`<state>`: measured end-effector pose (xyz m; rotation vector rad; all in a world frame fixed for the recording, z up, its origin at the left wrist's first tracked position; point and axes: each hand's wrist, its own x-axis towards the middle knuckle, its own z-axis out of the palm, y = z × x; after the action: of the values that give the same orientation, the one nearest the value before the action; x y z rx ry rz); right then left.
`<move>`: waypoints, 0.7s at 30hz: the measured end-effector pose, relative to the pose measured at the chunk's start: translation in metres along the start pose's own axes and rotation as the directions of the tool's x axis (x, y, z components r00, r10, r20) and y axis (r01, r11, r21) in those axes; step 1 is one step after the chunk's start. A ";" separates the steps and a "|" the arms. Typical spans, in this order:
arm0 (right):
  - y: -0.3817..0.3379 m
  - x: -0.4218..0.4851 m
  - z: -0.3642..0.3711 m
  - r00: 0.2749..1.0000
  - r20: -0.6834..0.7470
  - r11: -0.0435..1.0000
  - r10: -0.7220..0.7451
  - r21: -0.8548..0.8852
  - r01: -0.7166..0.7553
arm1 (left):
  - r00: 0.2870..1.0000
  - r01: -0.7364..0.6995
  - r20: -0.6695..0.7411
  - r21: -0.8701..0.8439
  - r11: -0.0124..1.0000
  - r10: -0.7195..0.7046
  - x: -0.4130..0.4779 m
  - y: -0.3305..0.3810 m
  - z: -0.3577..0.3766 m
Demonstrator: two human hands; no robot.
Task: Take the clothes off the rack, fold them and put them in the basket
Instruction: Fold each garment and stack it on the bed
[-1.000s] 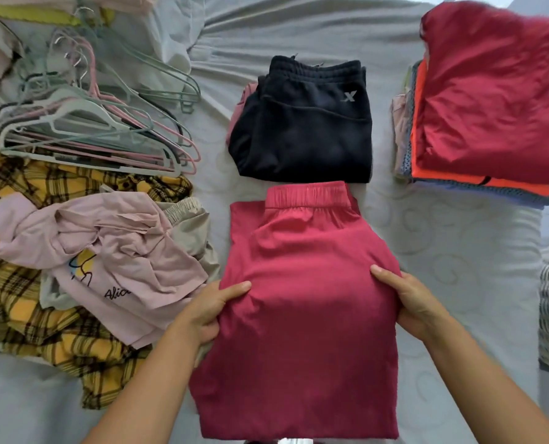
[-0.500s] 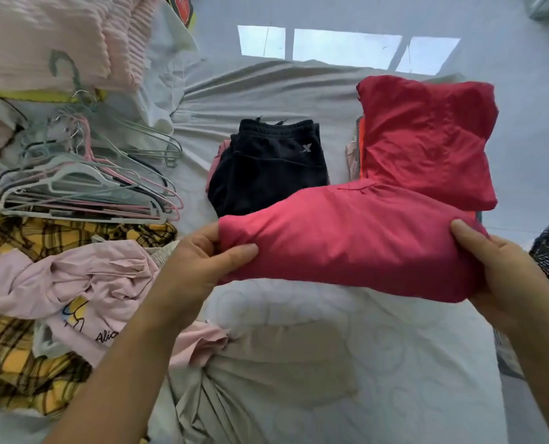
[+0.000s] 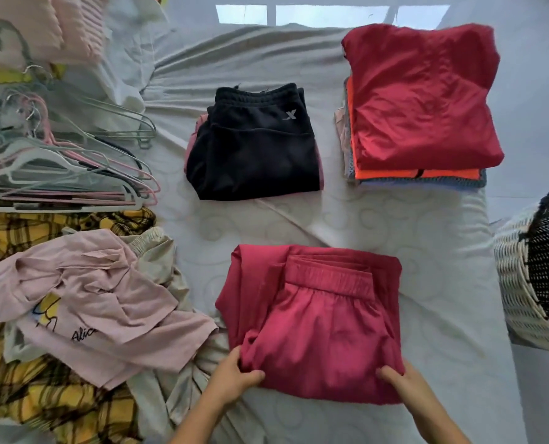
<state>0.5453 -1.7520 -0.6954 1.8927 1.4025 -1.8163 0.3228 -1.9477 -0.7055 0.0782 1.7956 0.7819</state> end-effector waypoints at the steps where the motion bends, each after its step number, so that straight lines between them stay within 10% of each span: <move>1: -0.006 0.001 0.001 1.000 0.006 0.999 -0.015 0.030 0.014 | 1.000 0.011 0.024 0.015 1.000 -0.011 0.001 0.005 -0.001; 10: -0.035 0.032 0.019 0.923 -0.277 0.932 -0.266 -0.318 0.174 | 0.951 -0.111 -0.247 0.280 0.954 0.183 0.031 0.056 0.006; 16: -0.031 0.046 0.022 0.875 -0.424 0.889 -0.234 -0.458 0.016 | 0.925 -0.023 -0.301 0.562 0.827 0.230 0.042 0.057 0.007; 21: -0.042 0.046 0.023 0.863 -0.476 0.967 -0.168 -0.249 0.051 | 0.804 0.014 -0.541 0.430 0.903 0.245 0.049 0.060 -0.006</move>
<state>0.4917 -1.7217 -0.7208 2.2851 1.8170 -1.1706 0.2798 -1.8829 -0.7125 0.2562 2.5618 0.5183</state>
